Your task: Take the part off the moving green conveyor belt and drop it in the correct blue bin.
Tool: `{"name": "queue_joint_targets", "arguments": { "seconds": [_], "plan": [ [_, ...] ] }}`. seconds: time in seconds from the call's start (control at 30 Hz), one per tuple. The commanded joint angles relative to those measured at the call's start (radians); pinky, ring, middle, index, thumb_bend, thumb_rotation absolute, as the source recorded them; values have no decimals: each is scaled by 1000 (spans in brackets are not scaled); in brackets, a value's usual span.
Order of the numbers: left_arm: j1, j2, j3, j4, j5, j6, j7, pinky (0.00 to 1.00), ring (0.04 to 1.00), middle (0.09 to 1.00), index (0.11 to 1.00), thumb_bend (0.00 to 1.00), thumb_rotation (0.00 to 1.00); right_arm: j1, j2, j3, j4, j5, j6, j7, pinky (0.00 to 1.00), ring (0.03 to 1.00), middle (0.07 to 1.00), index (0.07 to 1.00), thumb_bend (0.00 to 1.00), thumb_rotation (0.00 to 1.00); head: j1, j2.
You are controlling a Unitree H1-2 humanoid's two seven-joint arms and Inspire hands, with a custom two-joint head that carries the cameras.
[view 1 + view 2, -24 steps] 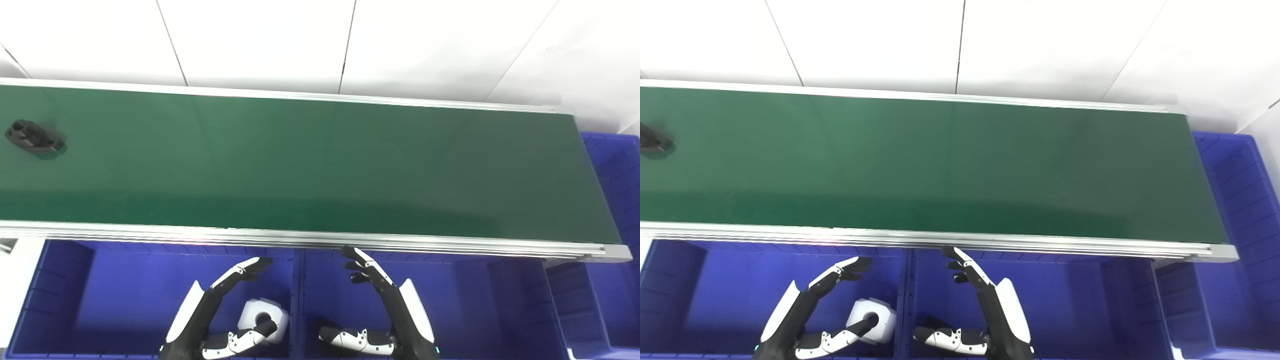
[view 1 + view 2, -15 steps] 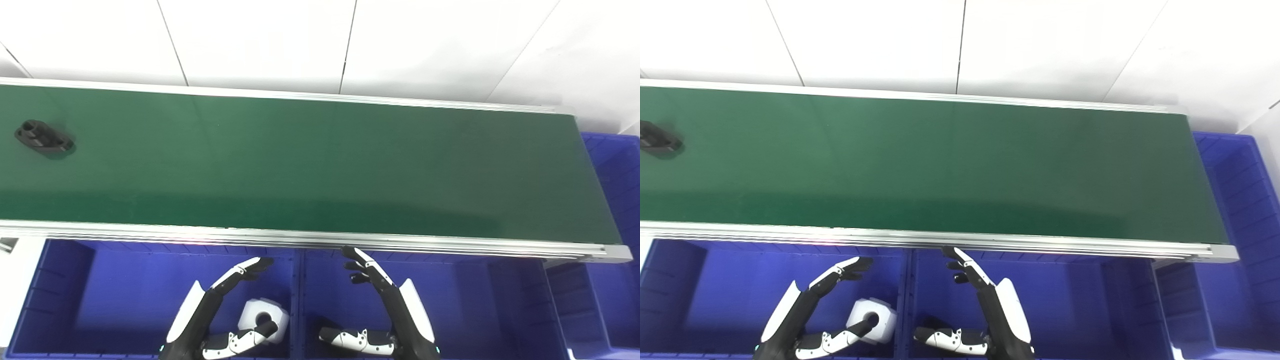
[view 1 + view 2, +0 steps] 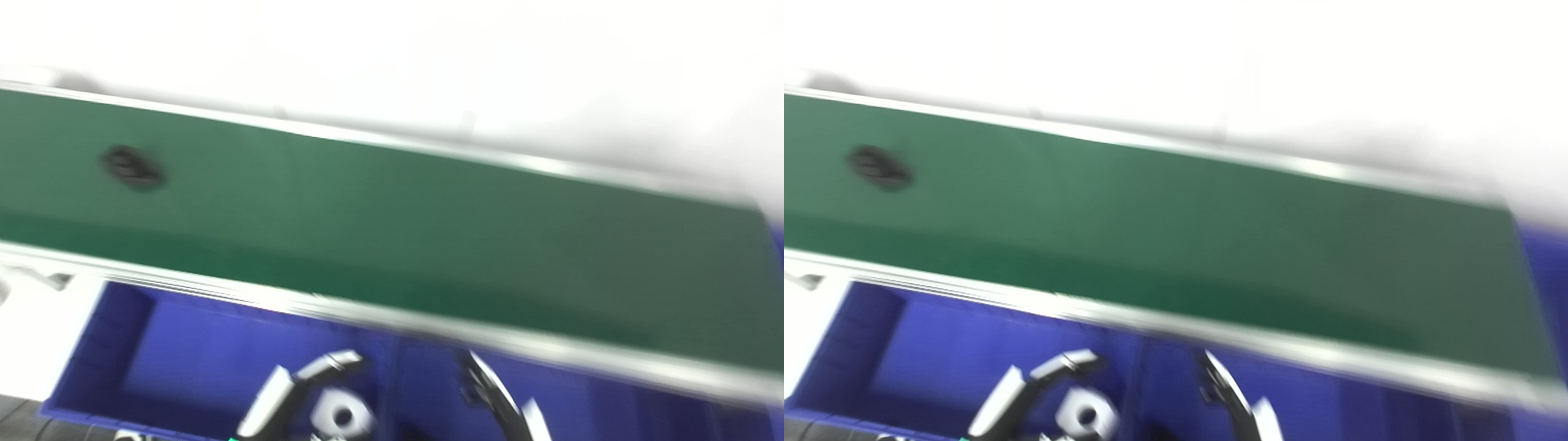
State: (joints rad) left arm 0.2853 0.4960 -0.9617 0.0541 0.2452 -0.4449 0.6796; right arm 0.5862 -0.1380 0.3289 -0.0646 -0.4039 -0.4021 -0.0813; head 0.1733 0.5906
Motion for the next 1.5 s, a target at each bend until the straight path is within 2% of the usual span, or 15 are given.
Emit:
{"name": "queue_joint_targets", "arguments": {
  "seconds": [0.0, 0.17, 0.43, 0.8, 0.97, 1.1, 1.27, 1.47],
  "plan": [
    [5, 3, 5, -10, 22, -25, 18, 684, 760, 806, 768, 694, 447, -1, -1, 4, -12, -5, -66, -24, 687, 824, 883, 906, 769, 285, 1, -1],
    [13, -2, 17, -15, 6, -25, -4, 672, 752, 800, 761, 686, 433, -7, -9, 18, -2, 0, -67, -45, 680, 816, 880, 900, 771, 271, -30, -14],
    [8, -9, 15, 4, 13, -25, 7, 671, 750, 799, 756, 683, 423, -16, -18, 35, 13, -9, -67, -82, 684, 807, 857, 885, 768, 247, -42, -37],
    [-7, -17, 15, 25, 5, -25, 12, 649, 738, 788, 745, 693, 448, -31, -22, 55, -5, 19, -67, -128, 697, 807, 857, 906, 769, 287, -51, -45],
    [-11, -12, 13, 27, 8, -25, 15, 650, 738, 791, 746, 686, 439, -32, -29, 70, -89, 21, -67, -176, 643, 774, 833, 880, 768, 250, -55, -48],
    [-20, -14, 8, 36, 7, -25, 20, 649, 737, 791, 746, 683, 432, -41, -31, 64, -160, 15, -67, -190, 622, 765, 824, 870, 760, 279, -56, -53],
    [-26, -19, 7, 45, 10, -25, 22, 652, 737, 791, 746, 684, 437, -79, -26, 30, -257, 52, -66, -161, 608, 751, 804, 849, 773, 299, -47, -62],
    [-37, -23, -3, 55, 10, -25, 31, 652, 737, 792, 747, 680, 431, -133, -31, -23, -322, 99, -30, -89, 647, 755, 815, 868, 764, 301, -47, -64]
  ]
}}
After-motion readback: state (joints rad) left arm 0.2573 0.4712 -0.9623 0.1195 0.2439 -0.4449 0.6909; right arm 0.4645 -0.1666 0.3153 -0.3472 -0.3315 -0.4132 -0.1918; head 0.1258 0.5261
